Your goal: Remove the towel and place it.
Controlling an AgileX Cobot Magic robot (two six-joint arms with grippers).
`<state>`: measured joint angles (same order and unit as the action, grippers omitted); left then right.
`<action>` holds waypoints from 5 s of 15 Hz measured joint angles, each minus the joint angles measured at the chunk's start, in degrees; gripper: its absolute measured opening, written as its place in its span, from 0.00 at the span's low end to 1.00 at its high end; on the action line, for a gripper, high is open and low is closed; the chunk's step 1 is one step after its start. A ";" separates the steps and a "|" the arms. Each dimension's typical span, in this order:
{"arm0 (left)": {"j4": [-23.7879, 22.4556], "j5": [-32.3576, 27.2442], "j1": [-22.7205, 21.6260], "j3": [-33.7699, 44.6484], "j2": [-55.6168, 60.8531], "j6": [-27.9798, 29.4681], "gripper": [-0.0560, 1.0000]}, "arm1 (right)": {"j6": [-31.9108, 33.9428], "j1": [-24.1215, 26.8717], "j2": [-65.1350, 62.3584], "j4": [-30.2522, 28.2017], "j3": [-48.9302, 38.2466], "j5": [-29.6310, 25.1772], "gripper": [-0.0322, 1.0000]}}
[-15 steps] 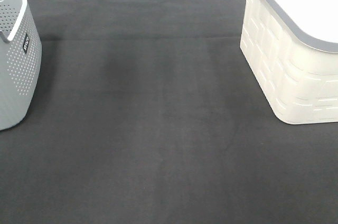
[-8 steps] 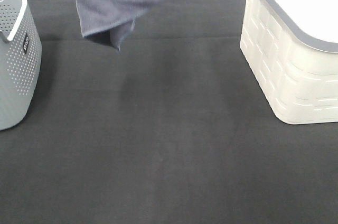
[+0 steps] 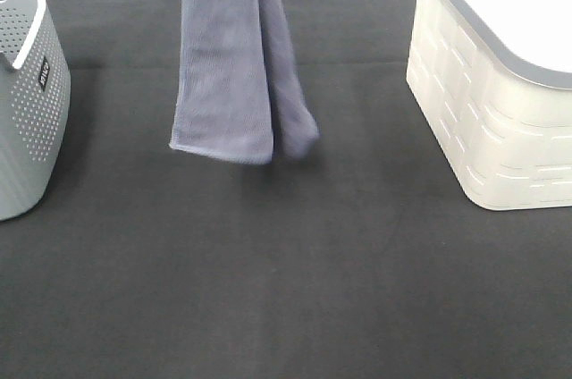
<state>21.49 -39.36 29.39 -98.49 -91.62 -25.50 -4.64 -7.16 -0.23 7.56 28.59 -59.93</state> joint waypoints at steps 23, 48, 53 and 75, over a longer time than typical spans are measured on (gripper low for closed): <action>-69.16 -10.49 11.63 0.57 -5.96 85.14 0.05 | -64.80 0.00 42.28 50.82 0.69 32.77 0.74; -73.68 0.34 11.69 2.81 -8.08 83.02 0.05 | -37.76 -46.29 114.31 59.70 39.42 87.15 0.73; -73.68 2.58 11.69 2.81 -8.08 82.96 0.05 | -41.48 -47.67 120.89 67.78 46.35 95.45 0.73; -73.57 4.81 11.63 2.81 -8.08 82.85 0.05 | -82.68 -47.67 124.85 86.97 51.34 98.15 0.05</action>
<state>-52.08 -34.55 41.02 -95.68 -99.69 57.35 -87.32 -54.83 124.62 94.54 79.93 38.22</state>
